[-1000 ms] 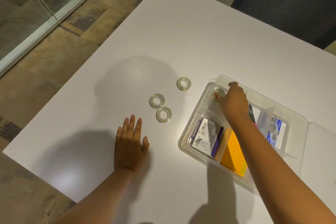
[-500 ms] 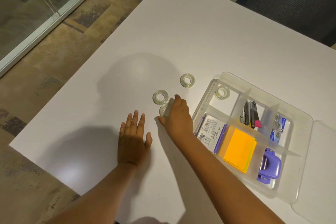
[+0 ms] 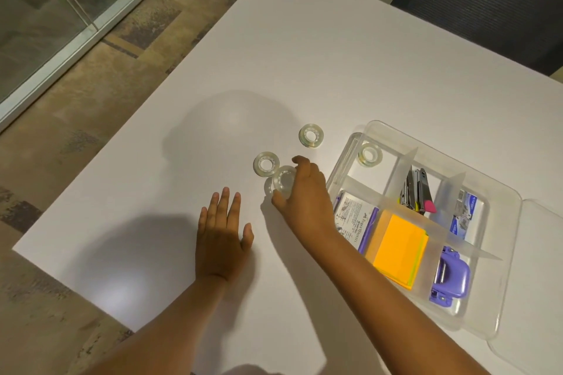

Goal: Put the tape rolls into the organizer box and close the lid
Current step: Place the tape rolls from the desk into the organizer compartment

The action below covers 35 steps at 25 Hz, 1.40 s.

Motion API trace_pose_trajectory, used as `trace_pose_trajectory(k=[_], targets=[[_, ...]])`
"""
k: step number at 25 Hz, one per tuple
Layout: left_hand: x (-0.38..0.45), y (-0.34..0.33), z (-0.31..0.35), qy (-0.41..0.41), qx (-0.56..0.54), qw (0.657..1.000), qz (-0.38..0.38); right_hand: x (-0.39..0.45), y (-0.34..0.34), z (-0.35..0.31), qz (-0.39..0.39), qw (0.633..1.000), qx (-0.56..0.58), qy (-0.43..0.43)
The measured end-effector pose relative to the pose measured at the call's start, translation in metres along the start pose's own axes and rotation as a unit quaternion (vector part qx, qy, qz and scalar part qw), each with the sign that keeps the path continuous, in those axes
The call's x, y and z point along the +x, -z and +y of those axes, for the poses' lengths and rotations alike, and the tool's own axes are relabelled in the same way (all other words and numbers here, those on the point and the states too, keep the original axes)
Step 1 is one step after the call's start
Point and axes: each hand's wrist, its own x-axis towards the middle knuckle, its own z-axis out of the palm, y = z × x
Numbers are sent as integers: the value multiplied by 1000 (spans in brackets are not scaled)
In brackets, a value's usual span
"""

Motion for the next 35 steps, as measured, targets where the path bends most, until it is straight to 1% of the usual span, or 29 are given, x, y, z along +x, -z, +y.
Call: trace_pose_trajectory(k=[3,6,9,11,13,17,26,35], targets=[[-2,-1,-1,4,-6,1000,7,6,25,10,73,996,41,-9],[-4,-2,-1,3,-5,1000,9,23,56,32,141,985,78,-55],[-3,-2,0,5,-5,1000,8,43,83,61,186,972,78,-121],[-2,-1,0,5,-4,1000,4,52,93,76,172,969,62,-165],[-2,-1,0,6,-2,1000,0,56,93,86,129,973,22,-191],[-1,-2,0,8,-5,1000,-5,61,82,95,74,976,-49,-198],[-1,-2,-1,8,-2,1000,-7,72,77,97,64,974,-61,-208],[-2,-1,-1,10,-6,1000,-2,69,74,96,53,975,-105,-190]])
